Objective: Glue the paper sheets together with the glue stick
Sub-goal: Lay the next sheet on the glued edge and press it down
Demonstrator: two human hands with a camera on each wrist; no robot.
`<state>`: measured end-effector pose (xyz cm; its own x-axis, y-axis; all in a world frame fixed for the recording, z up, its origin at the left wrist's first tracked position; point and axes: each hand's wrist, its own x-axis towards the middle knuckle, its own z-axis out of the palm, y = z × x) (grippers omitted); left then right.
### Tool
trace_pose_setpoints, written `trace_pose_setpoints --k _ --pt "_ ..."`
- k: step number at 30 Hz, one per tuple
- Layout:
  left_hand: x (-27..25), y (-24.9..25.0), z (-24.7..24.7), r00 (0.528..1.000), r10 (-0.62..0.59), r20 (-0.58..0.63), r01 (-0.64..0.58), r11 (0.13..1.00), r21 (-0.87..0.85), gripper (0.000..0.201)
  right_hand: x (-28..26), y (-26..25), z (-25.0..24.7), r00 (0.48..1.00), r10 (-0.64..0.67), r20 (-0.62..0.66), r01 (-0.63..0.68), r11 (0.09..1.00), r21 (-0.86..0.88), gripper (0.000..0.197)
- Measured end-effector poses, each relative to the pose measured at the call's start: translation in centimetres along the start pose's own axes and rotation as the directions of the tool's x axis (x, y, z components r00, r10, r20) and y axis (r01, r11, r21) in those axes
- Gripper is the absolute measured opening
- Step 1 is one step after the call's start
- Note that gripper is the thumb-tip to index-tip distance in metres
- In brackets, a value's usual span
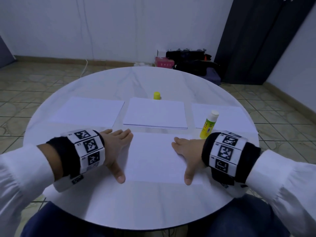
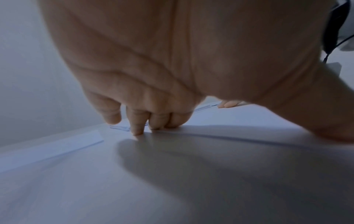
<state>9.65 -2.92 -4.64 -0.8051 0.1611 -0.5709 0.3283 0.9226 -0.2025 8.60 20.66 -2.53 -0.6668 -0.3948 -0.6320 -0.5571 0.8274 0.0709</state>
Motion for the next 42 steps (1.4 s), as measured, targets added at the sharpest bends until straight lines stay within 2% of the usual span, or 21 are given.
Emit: trace_pose_setpoints --k 7,11,16,23,26,31,33,36,38,39,42 --pt "-0.2 0.1 0.4 0.995 -0.027 -0.092 0.029 0.999 0.015 0.142 4.5 -7.7 -1.8 0.981 -0.101 -0.166 0.087 0.992 -0.089 0.114" --pt "-0.2 0.0 0.6 0.99 -0.028 -0.135 0.028 1.0 0.002 0.14 5.0 -9.7 -2.0 0.957 -0.145 -0.25 0.14 0.989 -0.035 0.101" --pt "-0.2 -0.1 0.8 0.993 -0.044 -0.114 0.046 0.999 0.019 0.141 3.6 -5.2 -0.8 0.985 -0.067 -0.157 0.066 0.998 -0.009 0.123" --pt "-0.1 -0.6 1.2 0.993 0.007 -0.118 -0.006 1.0 0.005 0.159 -0.4 2.1 1.2 0.999 0.052 0.003 -0.052 0.997 0.064 0.129" --pt "-0.2 -0.5 1.0 0.995 0.019 -0.098 -0.016 1.0 0.024 0.171 -0.6 2.8 1.5 0.997 0.074 0.022 -0.075 0.996 0.055 0.131" --pt "-0.3 -0.4 0.6 0.996 0.014 -0.091 -0.01 0.999 0.047 0.168 -0.1 2.3 0.6 0.995 0.096 -0.008 -0.096 0.995 -0.031 0.134" --pt "-0.1 -0.5 0.6 0.996 0.014 -0.083 -0.012 1.0 0.016 0.175 0.3 1.9 0.4 0.993 0.115 -0.019 -0.116 0.99 -0.082 0.136" --pt "-0.2 -0.5 0.2 0.996 -0.016 -0.093 0.003 0.99 -0.138 0.167 0.7 1.5 0.4 0.991 0.128 -0.035 -0.131 0.986 -0.1 0.134" --pt "-0.6 -0.6 -0.1 0.995 -0.048 -0.085 0.011 0.919 -0.393 0.152 0.5 1.7 0.5 0.991 0.124 -0.039 -0.127 0.989 -0.081 0.139" --pt "-0.8 -0.7 -0.2 0.996 -0.053 -0.077 0.002 0.836 -0.548 0.142 0.3 1.8 0.5 0.992 0.121 -0.037 -0.123 0.99 -0.064 0.141" --pt "-1.4 -1.2 0.5 0.986 -0.124 -0.112 -0.048 0.43 -0.901 0.128 -0.3 2.2 0.7 0.994 0.107 -0.021 -0.105 0.993 0.062 0.143"
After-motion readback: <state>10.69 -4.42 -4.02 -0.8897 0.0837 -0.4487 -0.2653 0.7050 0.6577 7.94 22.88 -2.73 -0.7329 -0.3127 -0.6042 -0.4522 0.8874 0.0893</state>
